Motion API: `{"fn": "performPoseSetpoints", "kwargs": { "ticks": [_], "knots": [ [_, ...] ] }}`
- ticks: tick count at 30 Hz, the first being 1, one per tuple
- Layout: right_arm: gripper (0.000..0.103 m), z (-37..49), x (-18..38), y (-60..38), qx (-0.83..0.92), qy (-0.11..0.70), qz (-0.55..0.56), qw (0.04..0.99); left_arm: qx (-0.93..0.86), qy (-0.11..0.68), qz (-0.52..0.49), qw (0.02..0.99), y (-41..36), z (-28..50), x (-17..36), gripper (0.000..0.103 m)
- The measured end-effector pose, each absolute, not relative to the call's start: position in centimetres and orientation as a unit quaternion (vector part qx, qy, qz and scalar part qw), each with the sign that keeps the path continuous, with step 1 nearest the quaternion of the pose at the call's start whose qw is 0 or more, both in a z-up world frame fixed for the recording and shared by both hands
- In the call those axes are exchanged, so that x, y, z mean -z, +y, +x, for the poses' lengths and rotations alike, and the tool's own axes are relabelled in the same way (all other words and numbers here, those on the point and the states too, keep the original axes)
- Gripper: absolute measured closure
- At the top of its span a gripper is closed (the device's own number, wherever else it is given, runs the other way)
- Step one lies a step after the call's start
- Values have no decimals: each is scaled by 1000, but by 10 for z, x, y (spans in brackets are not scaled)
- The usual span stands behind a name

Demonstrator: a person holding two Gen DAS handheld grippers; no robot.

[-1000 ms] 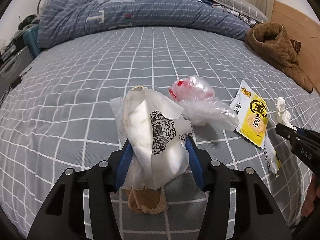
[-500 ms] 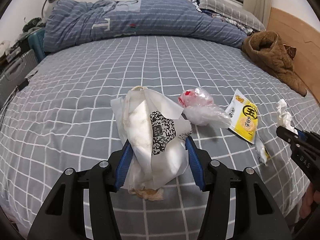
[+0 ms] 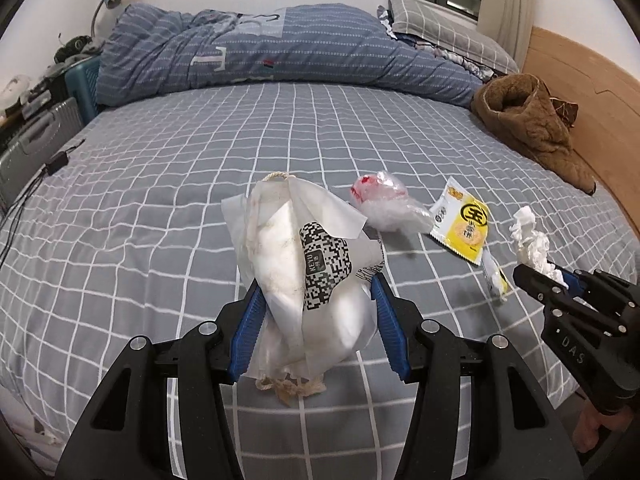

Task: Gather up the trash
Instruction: 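Lift the tissue and drawstring bag and carry them over the bin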

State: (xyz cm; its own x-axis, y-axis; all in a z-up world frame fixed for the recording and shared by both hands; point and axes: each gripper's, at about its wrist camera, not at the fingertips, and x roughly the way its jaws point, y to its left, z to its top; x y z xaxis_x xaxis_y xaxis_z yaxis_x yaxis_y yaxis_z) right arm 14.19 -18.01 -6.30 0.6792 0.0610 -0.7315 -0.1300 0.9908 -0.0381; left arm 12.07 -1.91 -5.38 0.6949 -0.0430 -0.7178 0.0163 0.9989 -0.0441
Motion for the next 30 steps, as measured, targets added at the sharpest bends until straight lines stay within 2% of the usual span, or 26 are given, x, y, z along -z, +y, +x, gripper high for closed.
{"fn": "performPoseSetpoints", "kwargs": {
  "ticks": [30],
  "knots": [
    [83, 60, 31, -154, -60, 373, -30, 925, 26, 384, -5, 923, -30, 50, 34, 52]
  ]
}}
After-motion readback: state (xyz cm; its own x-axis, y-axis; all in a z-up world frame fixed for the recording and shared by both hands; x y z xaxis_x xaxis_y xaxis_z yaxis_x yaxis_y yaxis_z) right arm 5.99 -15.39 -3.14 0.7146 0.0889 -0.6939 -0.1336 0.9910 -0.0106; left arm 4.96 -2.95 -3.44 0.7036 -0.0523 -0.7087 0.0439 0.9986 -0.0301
